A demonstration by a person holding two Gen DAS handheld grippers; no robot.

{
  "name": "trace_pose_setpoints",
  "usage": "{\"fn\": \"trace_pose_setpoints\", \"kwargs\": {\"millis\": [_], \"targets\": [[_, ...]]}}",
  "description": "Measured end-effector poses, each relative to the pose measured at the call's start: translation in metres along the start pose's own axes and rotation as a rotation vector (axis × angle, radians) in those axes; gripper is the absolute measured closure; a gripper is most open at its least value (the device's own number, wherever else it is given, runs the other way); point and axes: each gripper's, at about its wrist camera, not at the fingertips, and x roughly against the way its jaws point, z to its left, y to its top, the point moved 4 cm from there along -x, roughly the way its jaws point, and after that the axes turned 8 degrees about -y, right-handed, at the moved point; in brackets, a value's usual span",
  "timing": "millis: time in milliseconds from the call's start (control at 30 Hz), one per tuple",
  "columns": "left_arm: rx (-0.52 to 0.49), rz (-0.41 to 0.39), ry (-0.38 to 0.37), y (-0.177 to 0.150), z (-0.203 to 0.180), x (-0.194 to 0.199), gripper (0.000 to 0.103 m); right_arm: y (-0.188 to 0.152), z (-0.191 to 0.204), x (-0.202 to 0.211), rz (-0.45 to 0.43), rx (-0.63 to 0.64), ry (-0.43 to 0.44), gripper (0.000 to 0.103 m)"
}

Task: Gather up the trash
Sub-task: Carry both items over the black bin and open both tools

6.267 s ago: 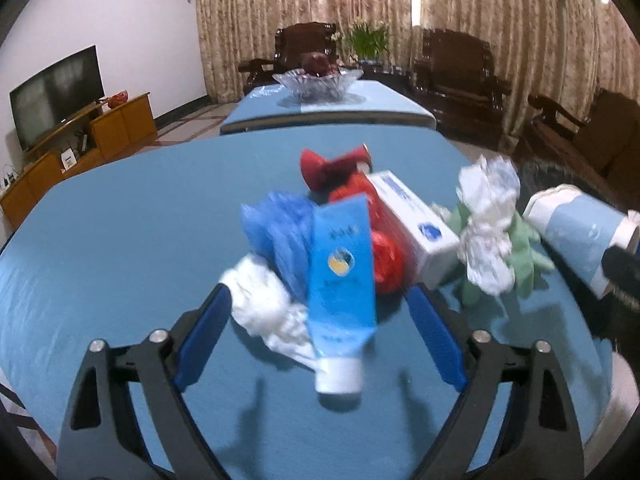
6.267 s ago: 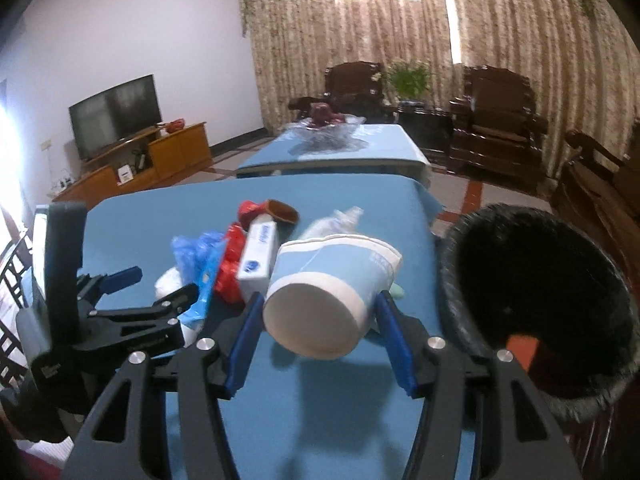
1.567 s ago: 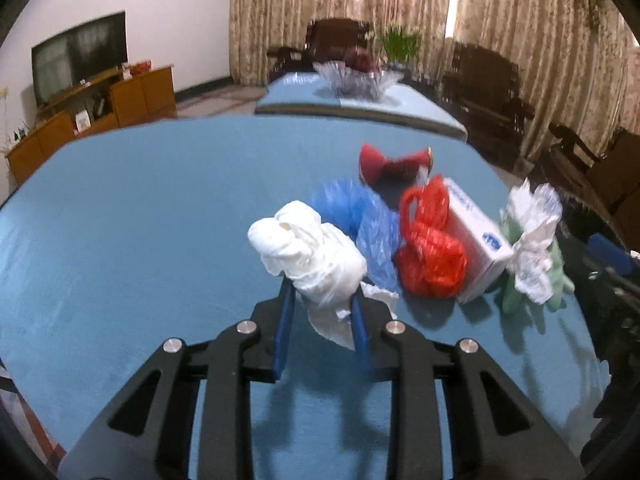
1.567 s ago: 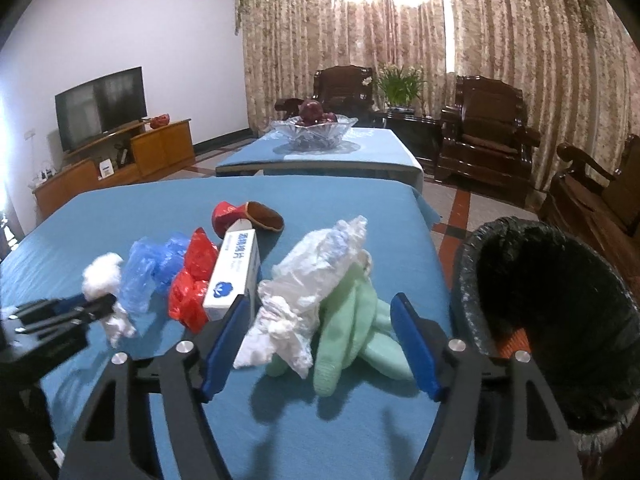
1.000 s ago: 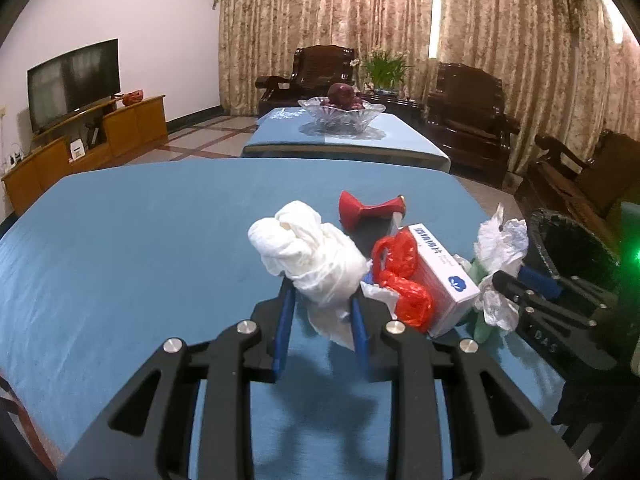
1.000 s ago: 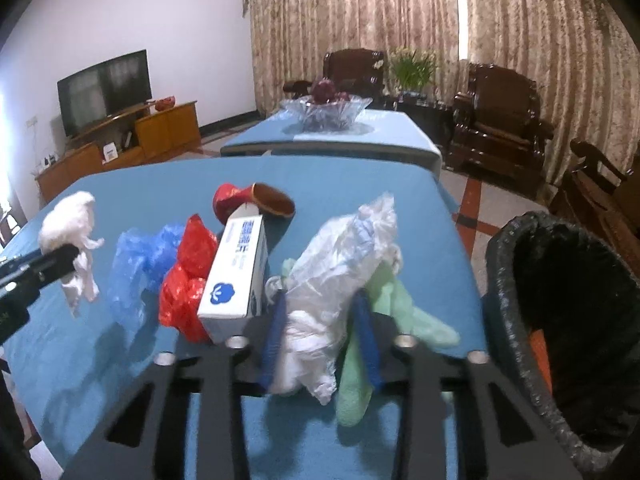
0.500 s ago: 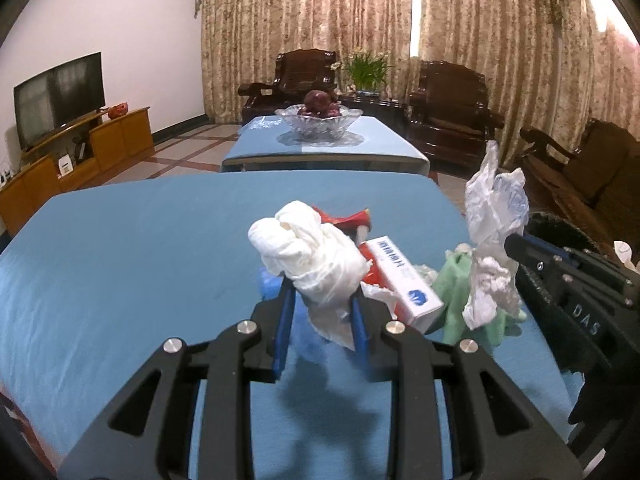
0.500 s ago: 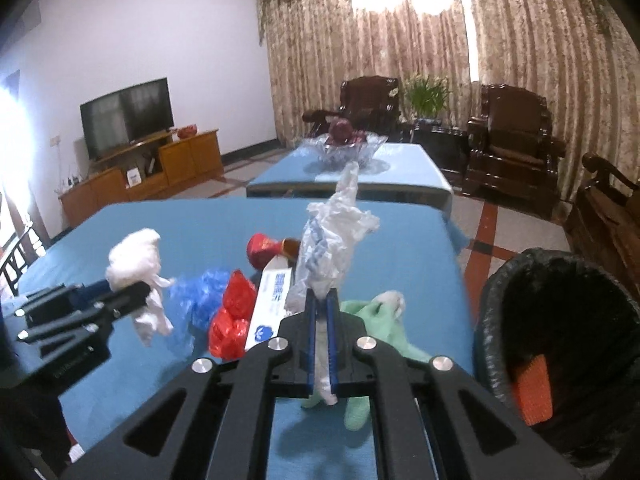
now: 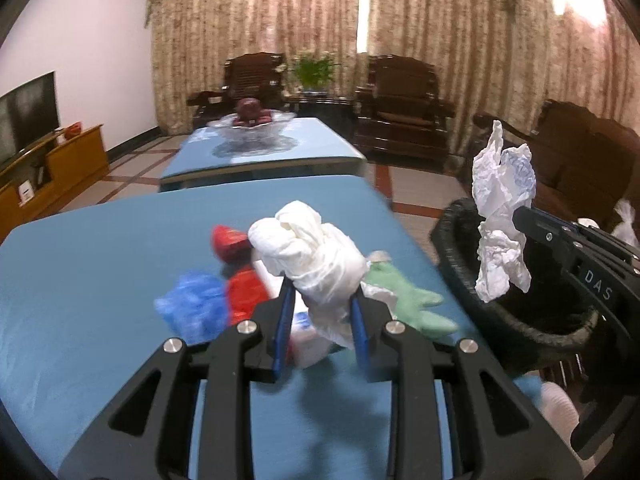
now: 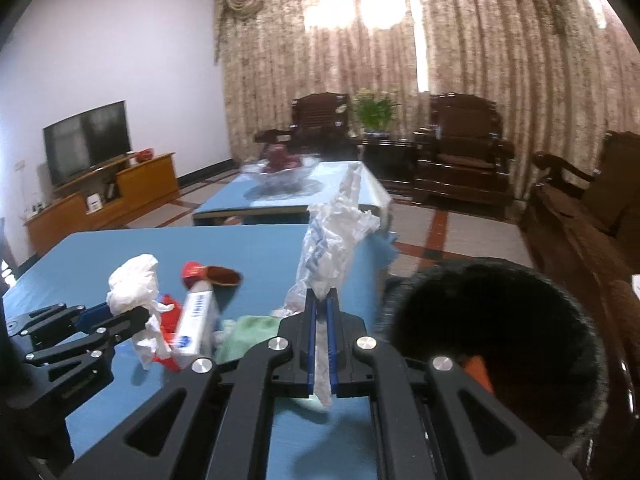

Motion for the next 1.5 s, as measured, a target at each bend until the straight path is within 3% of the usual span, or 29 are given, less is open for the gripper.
{"fn": "trace_pose_setpoints", "kwargs": {"millis": [533,833,1133,1233,1267,1333,1400,1433,1500], "targets": [[-0.111,-0.010,-0.218,0.029,-0.125,-0.069,0.078,-0.014,-0.132,-0.004,0.026,-0.101,-0.240,0.098],[-0.141,0.009,-0.282,0.035,-0.172,-0.105,0.078,-0.027,-0.170,-0.011,0.048,-0.137,-0.293,0.098],[-0.151,0.052,-0.298,0.026,-0.188,-0.128,0.077,-0.046,-0.188,-0.024,0.087,-0.163,-0.307,0.098],[-0.147,0.076,-0.310,0.023,-0.191,-0.134,0.058,-0.050,-0.192,-0.028,0.104,-0.166,-0.316,0.096],[-0.142,0.080,-0.317,0.022,-0.190,-0.134,0.048,-0.051,-0.192,-0.028,0.108,-0.167,-0.321,0.091],[-0.132,0.080,-0.315,0.022,-0.187,-0.133,0.040,-0.053,-0.194,-0.028,0.114,-0.166,-0.333,0.072],[-0.115,0.075,-0.302,0.022,-0.180,-0.130,0.031,-0.055,-0.194,-0.025,0.112,-0.165,-0.360,0.043],[-0.106,0.070,-0.295,0.023,-0.177,-0.128,0.029,-0.055,-0.194,-0.024,0.111,-0.163,-0.368,0.039],[-0.092,0.056,-0.278,0.025,-0.168,-0.124,0.017,-0.057,-0.195,-0.021,0.110,-0.163,-0.392,0.014]]}}
